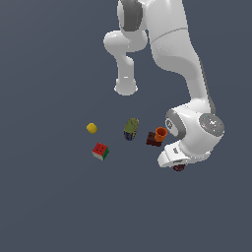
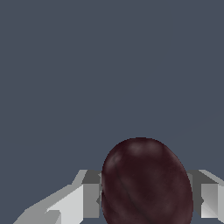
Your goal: Pick up a designated object from a clutter of objects.
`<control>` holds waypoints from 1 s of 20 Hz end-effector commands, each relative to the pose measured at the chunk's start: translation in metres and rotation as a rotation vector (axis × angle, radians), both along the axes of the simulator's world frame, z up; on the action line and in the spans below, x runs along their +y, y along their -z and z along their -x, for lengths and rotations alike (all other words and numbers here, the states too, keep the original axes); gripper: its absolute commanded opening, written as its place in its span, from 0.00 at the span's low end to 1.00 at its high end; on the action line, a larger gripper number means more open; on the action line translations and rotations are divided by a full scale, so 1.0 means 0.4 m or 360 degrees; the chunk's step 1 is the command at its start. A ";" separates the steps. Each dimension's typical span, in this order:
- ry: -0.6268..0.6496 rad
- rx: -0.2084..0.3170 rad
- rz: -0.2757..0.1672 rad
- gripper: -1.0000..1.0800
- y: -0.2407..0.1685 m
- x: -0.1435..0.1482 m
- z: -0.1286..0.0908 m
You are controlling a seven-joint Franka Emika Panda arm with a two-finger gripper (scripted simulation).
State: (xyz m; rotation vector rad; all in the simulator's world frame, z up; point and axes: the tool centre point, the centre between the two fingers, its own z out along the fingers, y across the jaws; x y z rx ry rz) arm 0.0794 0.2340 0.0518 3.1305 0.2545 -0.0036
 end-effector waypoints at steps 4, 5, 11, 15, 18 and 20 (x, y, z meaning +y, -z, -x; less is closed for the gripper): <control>0.0000 -0.0003 0.0000 0.00 -0.093 0.003 0.016; 0.0000 -0.0003 0.0000 0.00 -0.114 0.004 0.020; -0.0001 -0.0003 0.0001 0.00 -0.277 0.010 0.051; -0.0001 -0.0003 0.0001 0.00 -0.398 0.014 0.073; -0.0002 -0.0003 0.0000 0.00 -0.488 0.018 0.090; -0.0002 -0.0003 0.0000 0.00 -0.548 0.021 0.100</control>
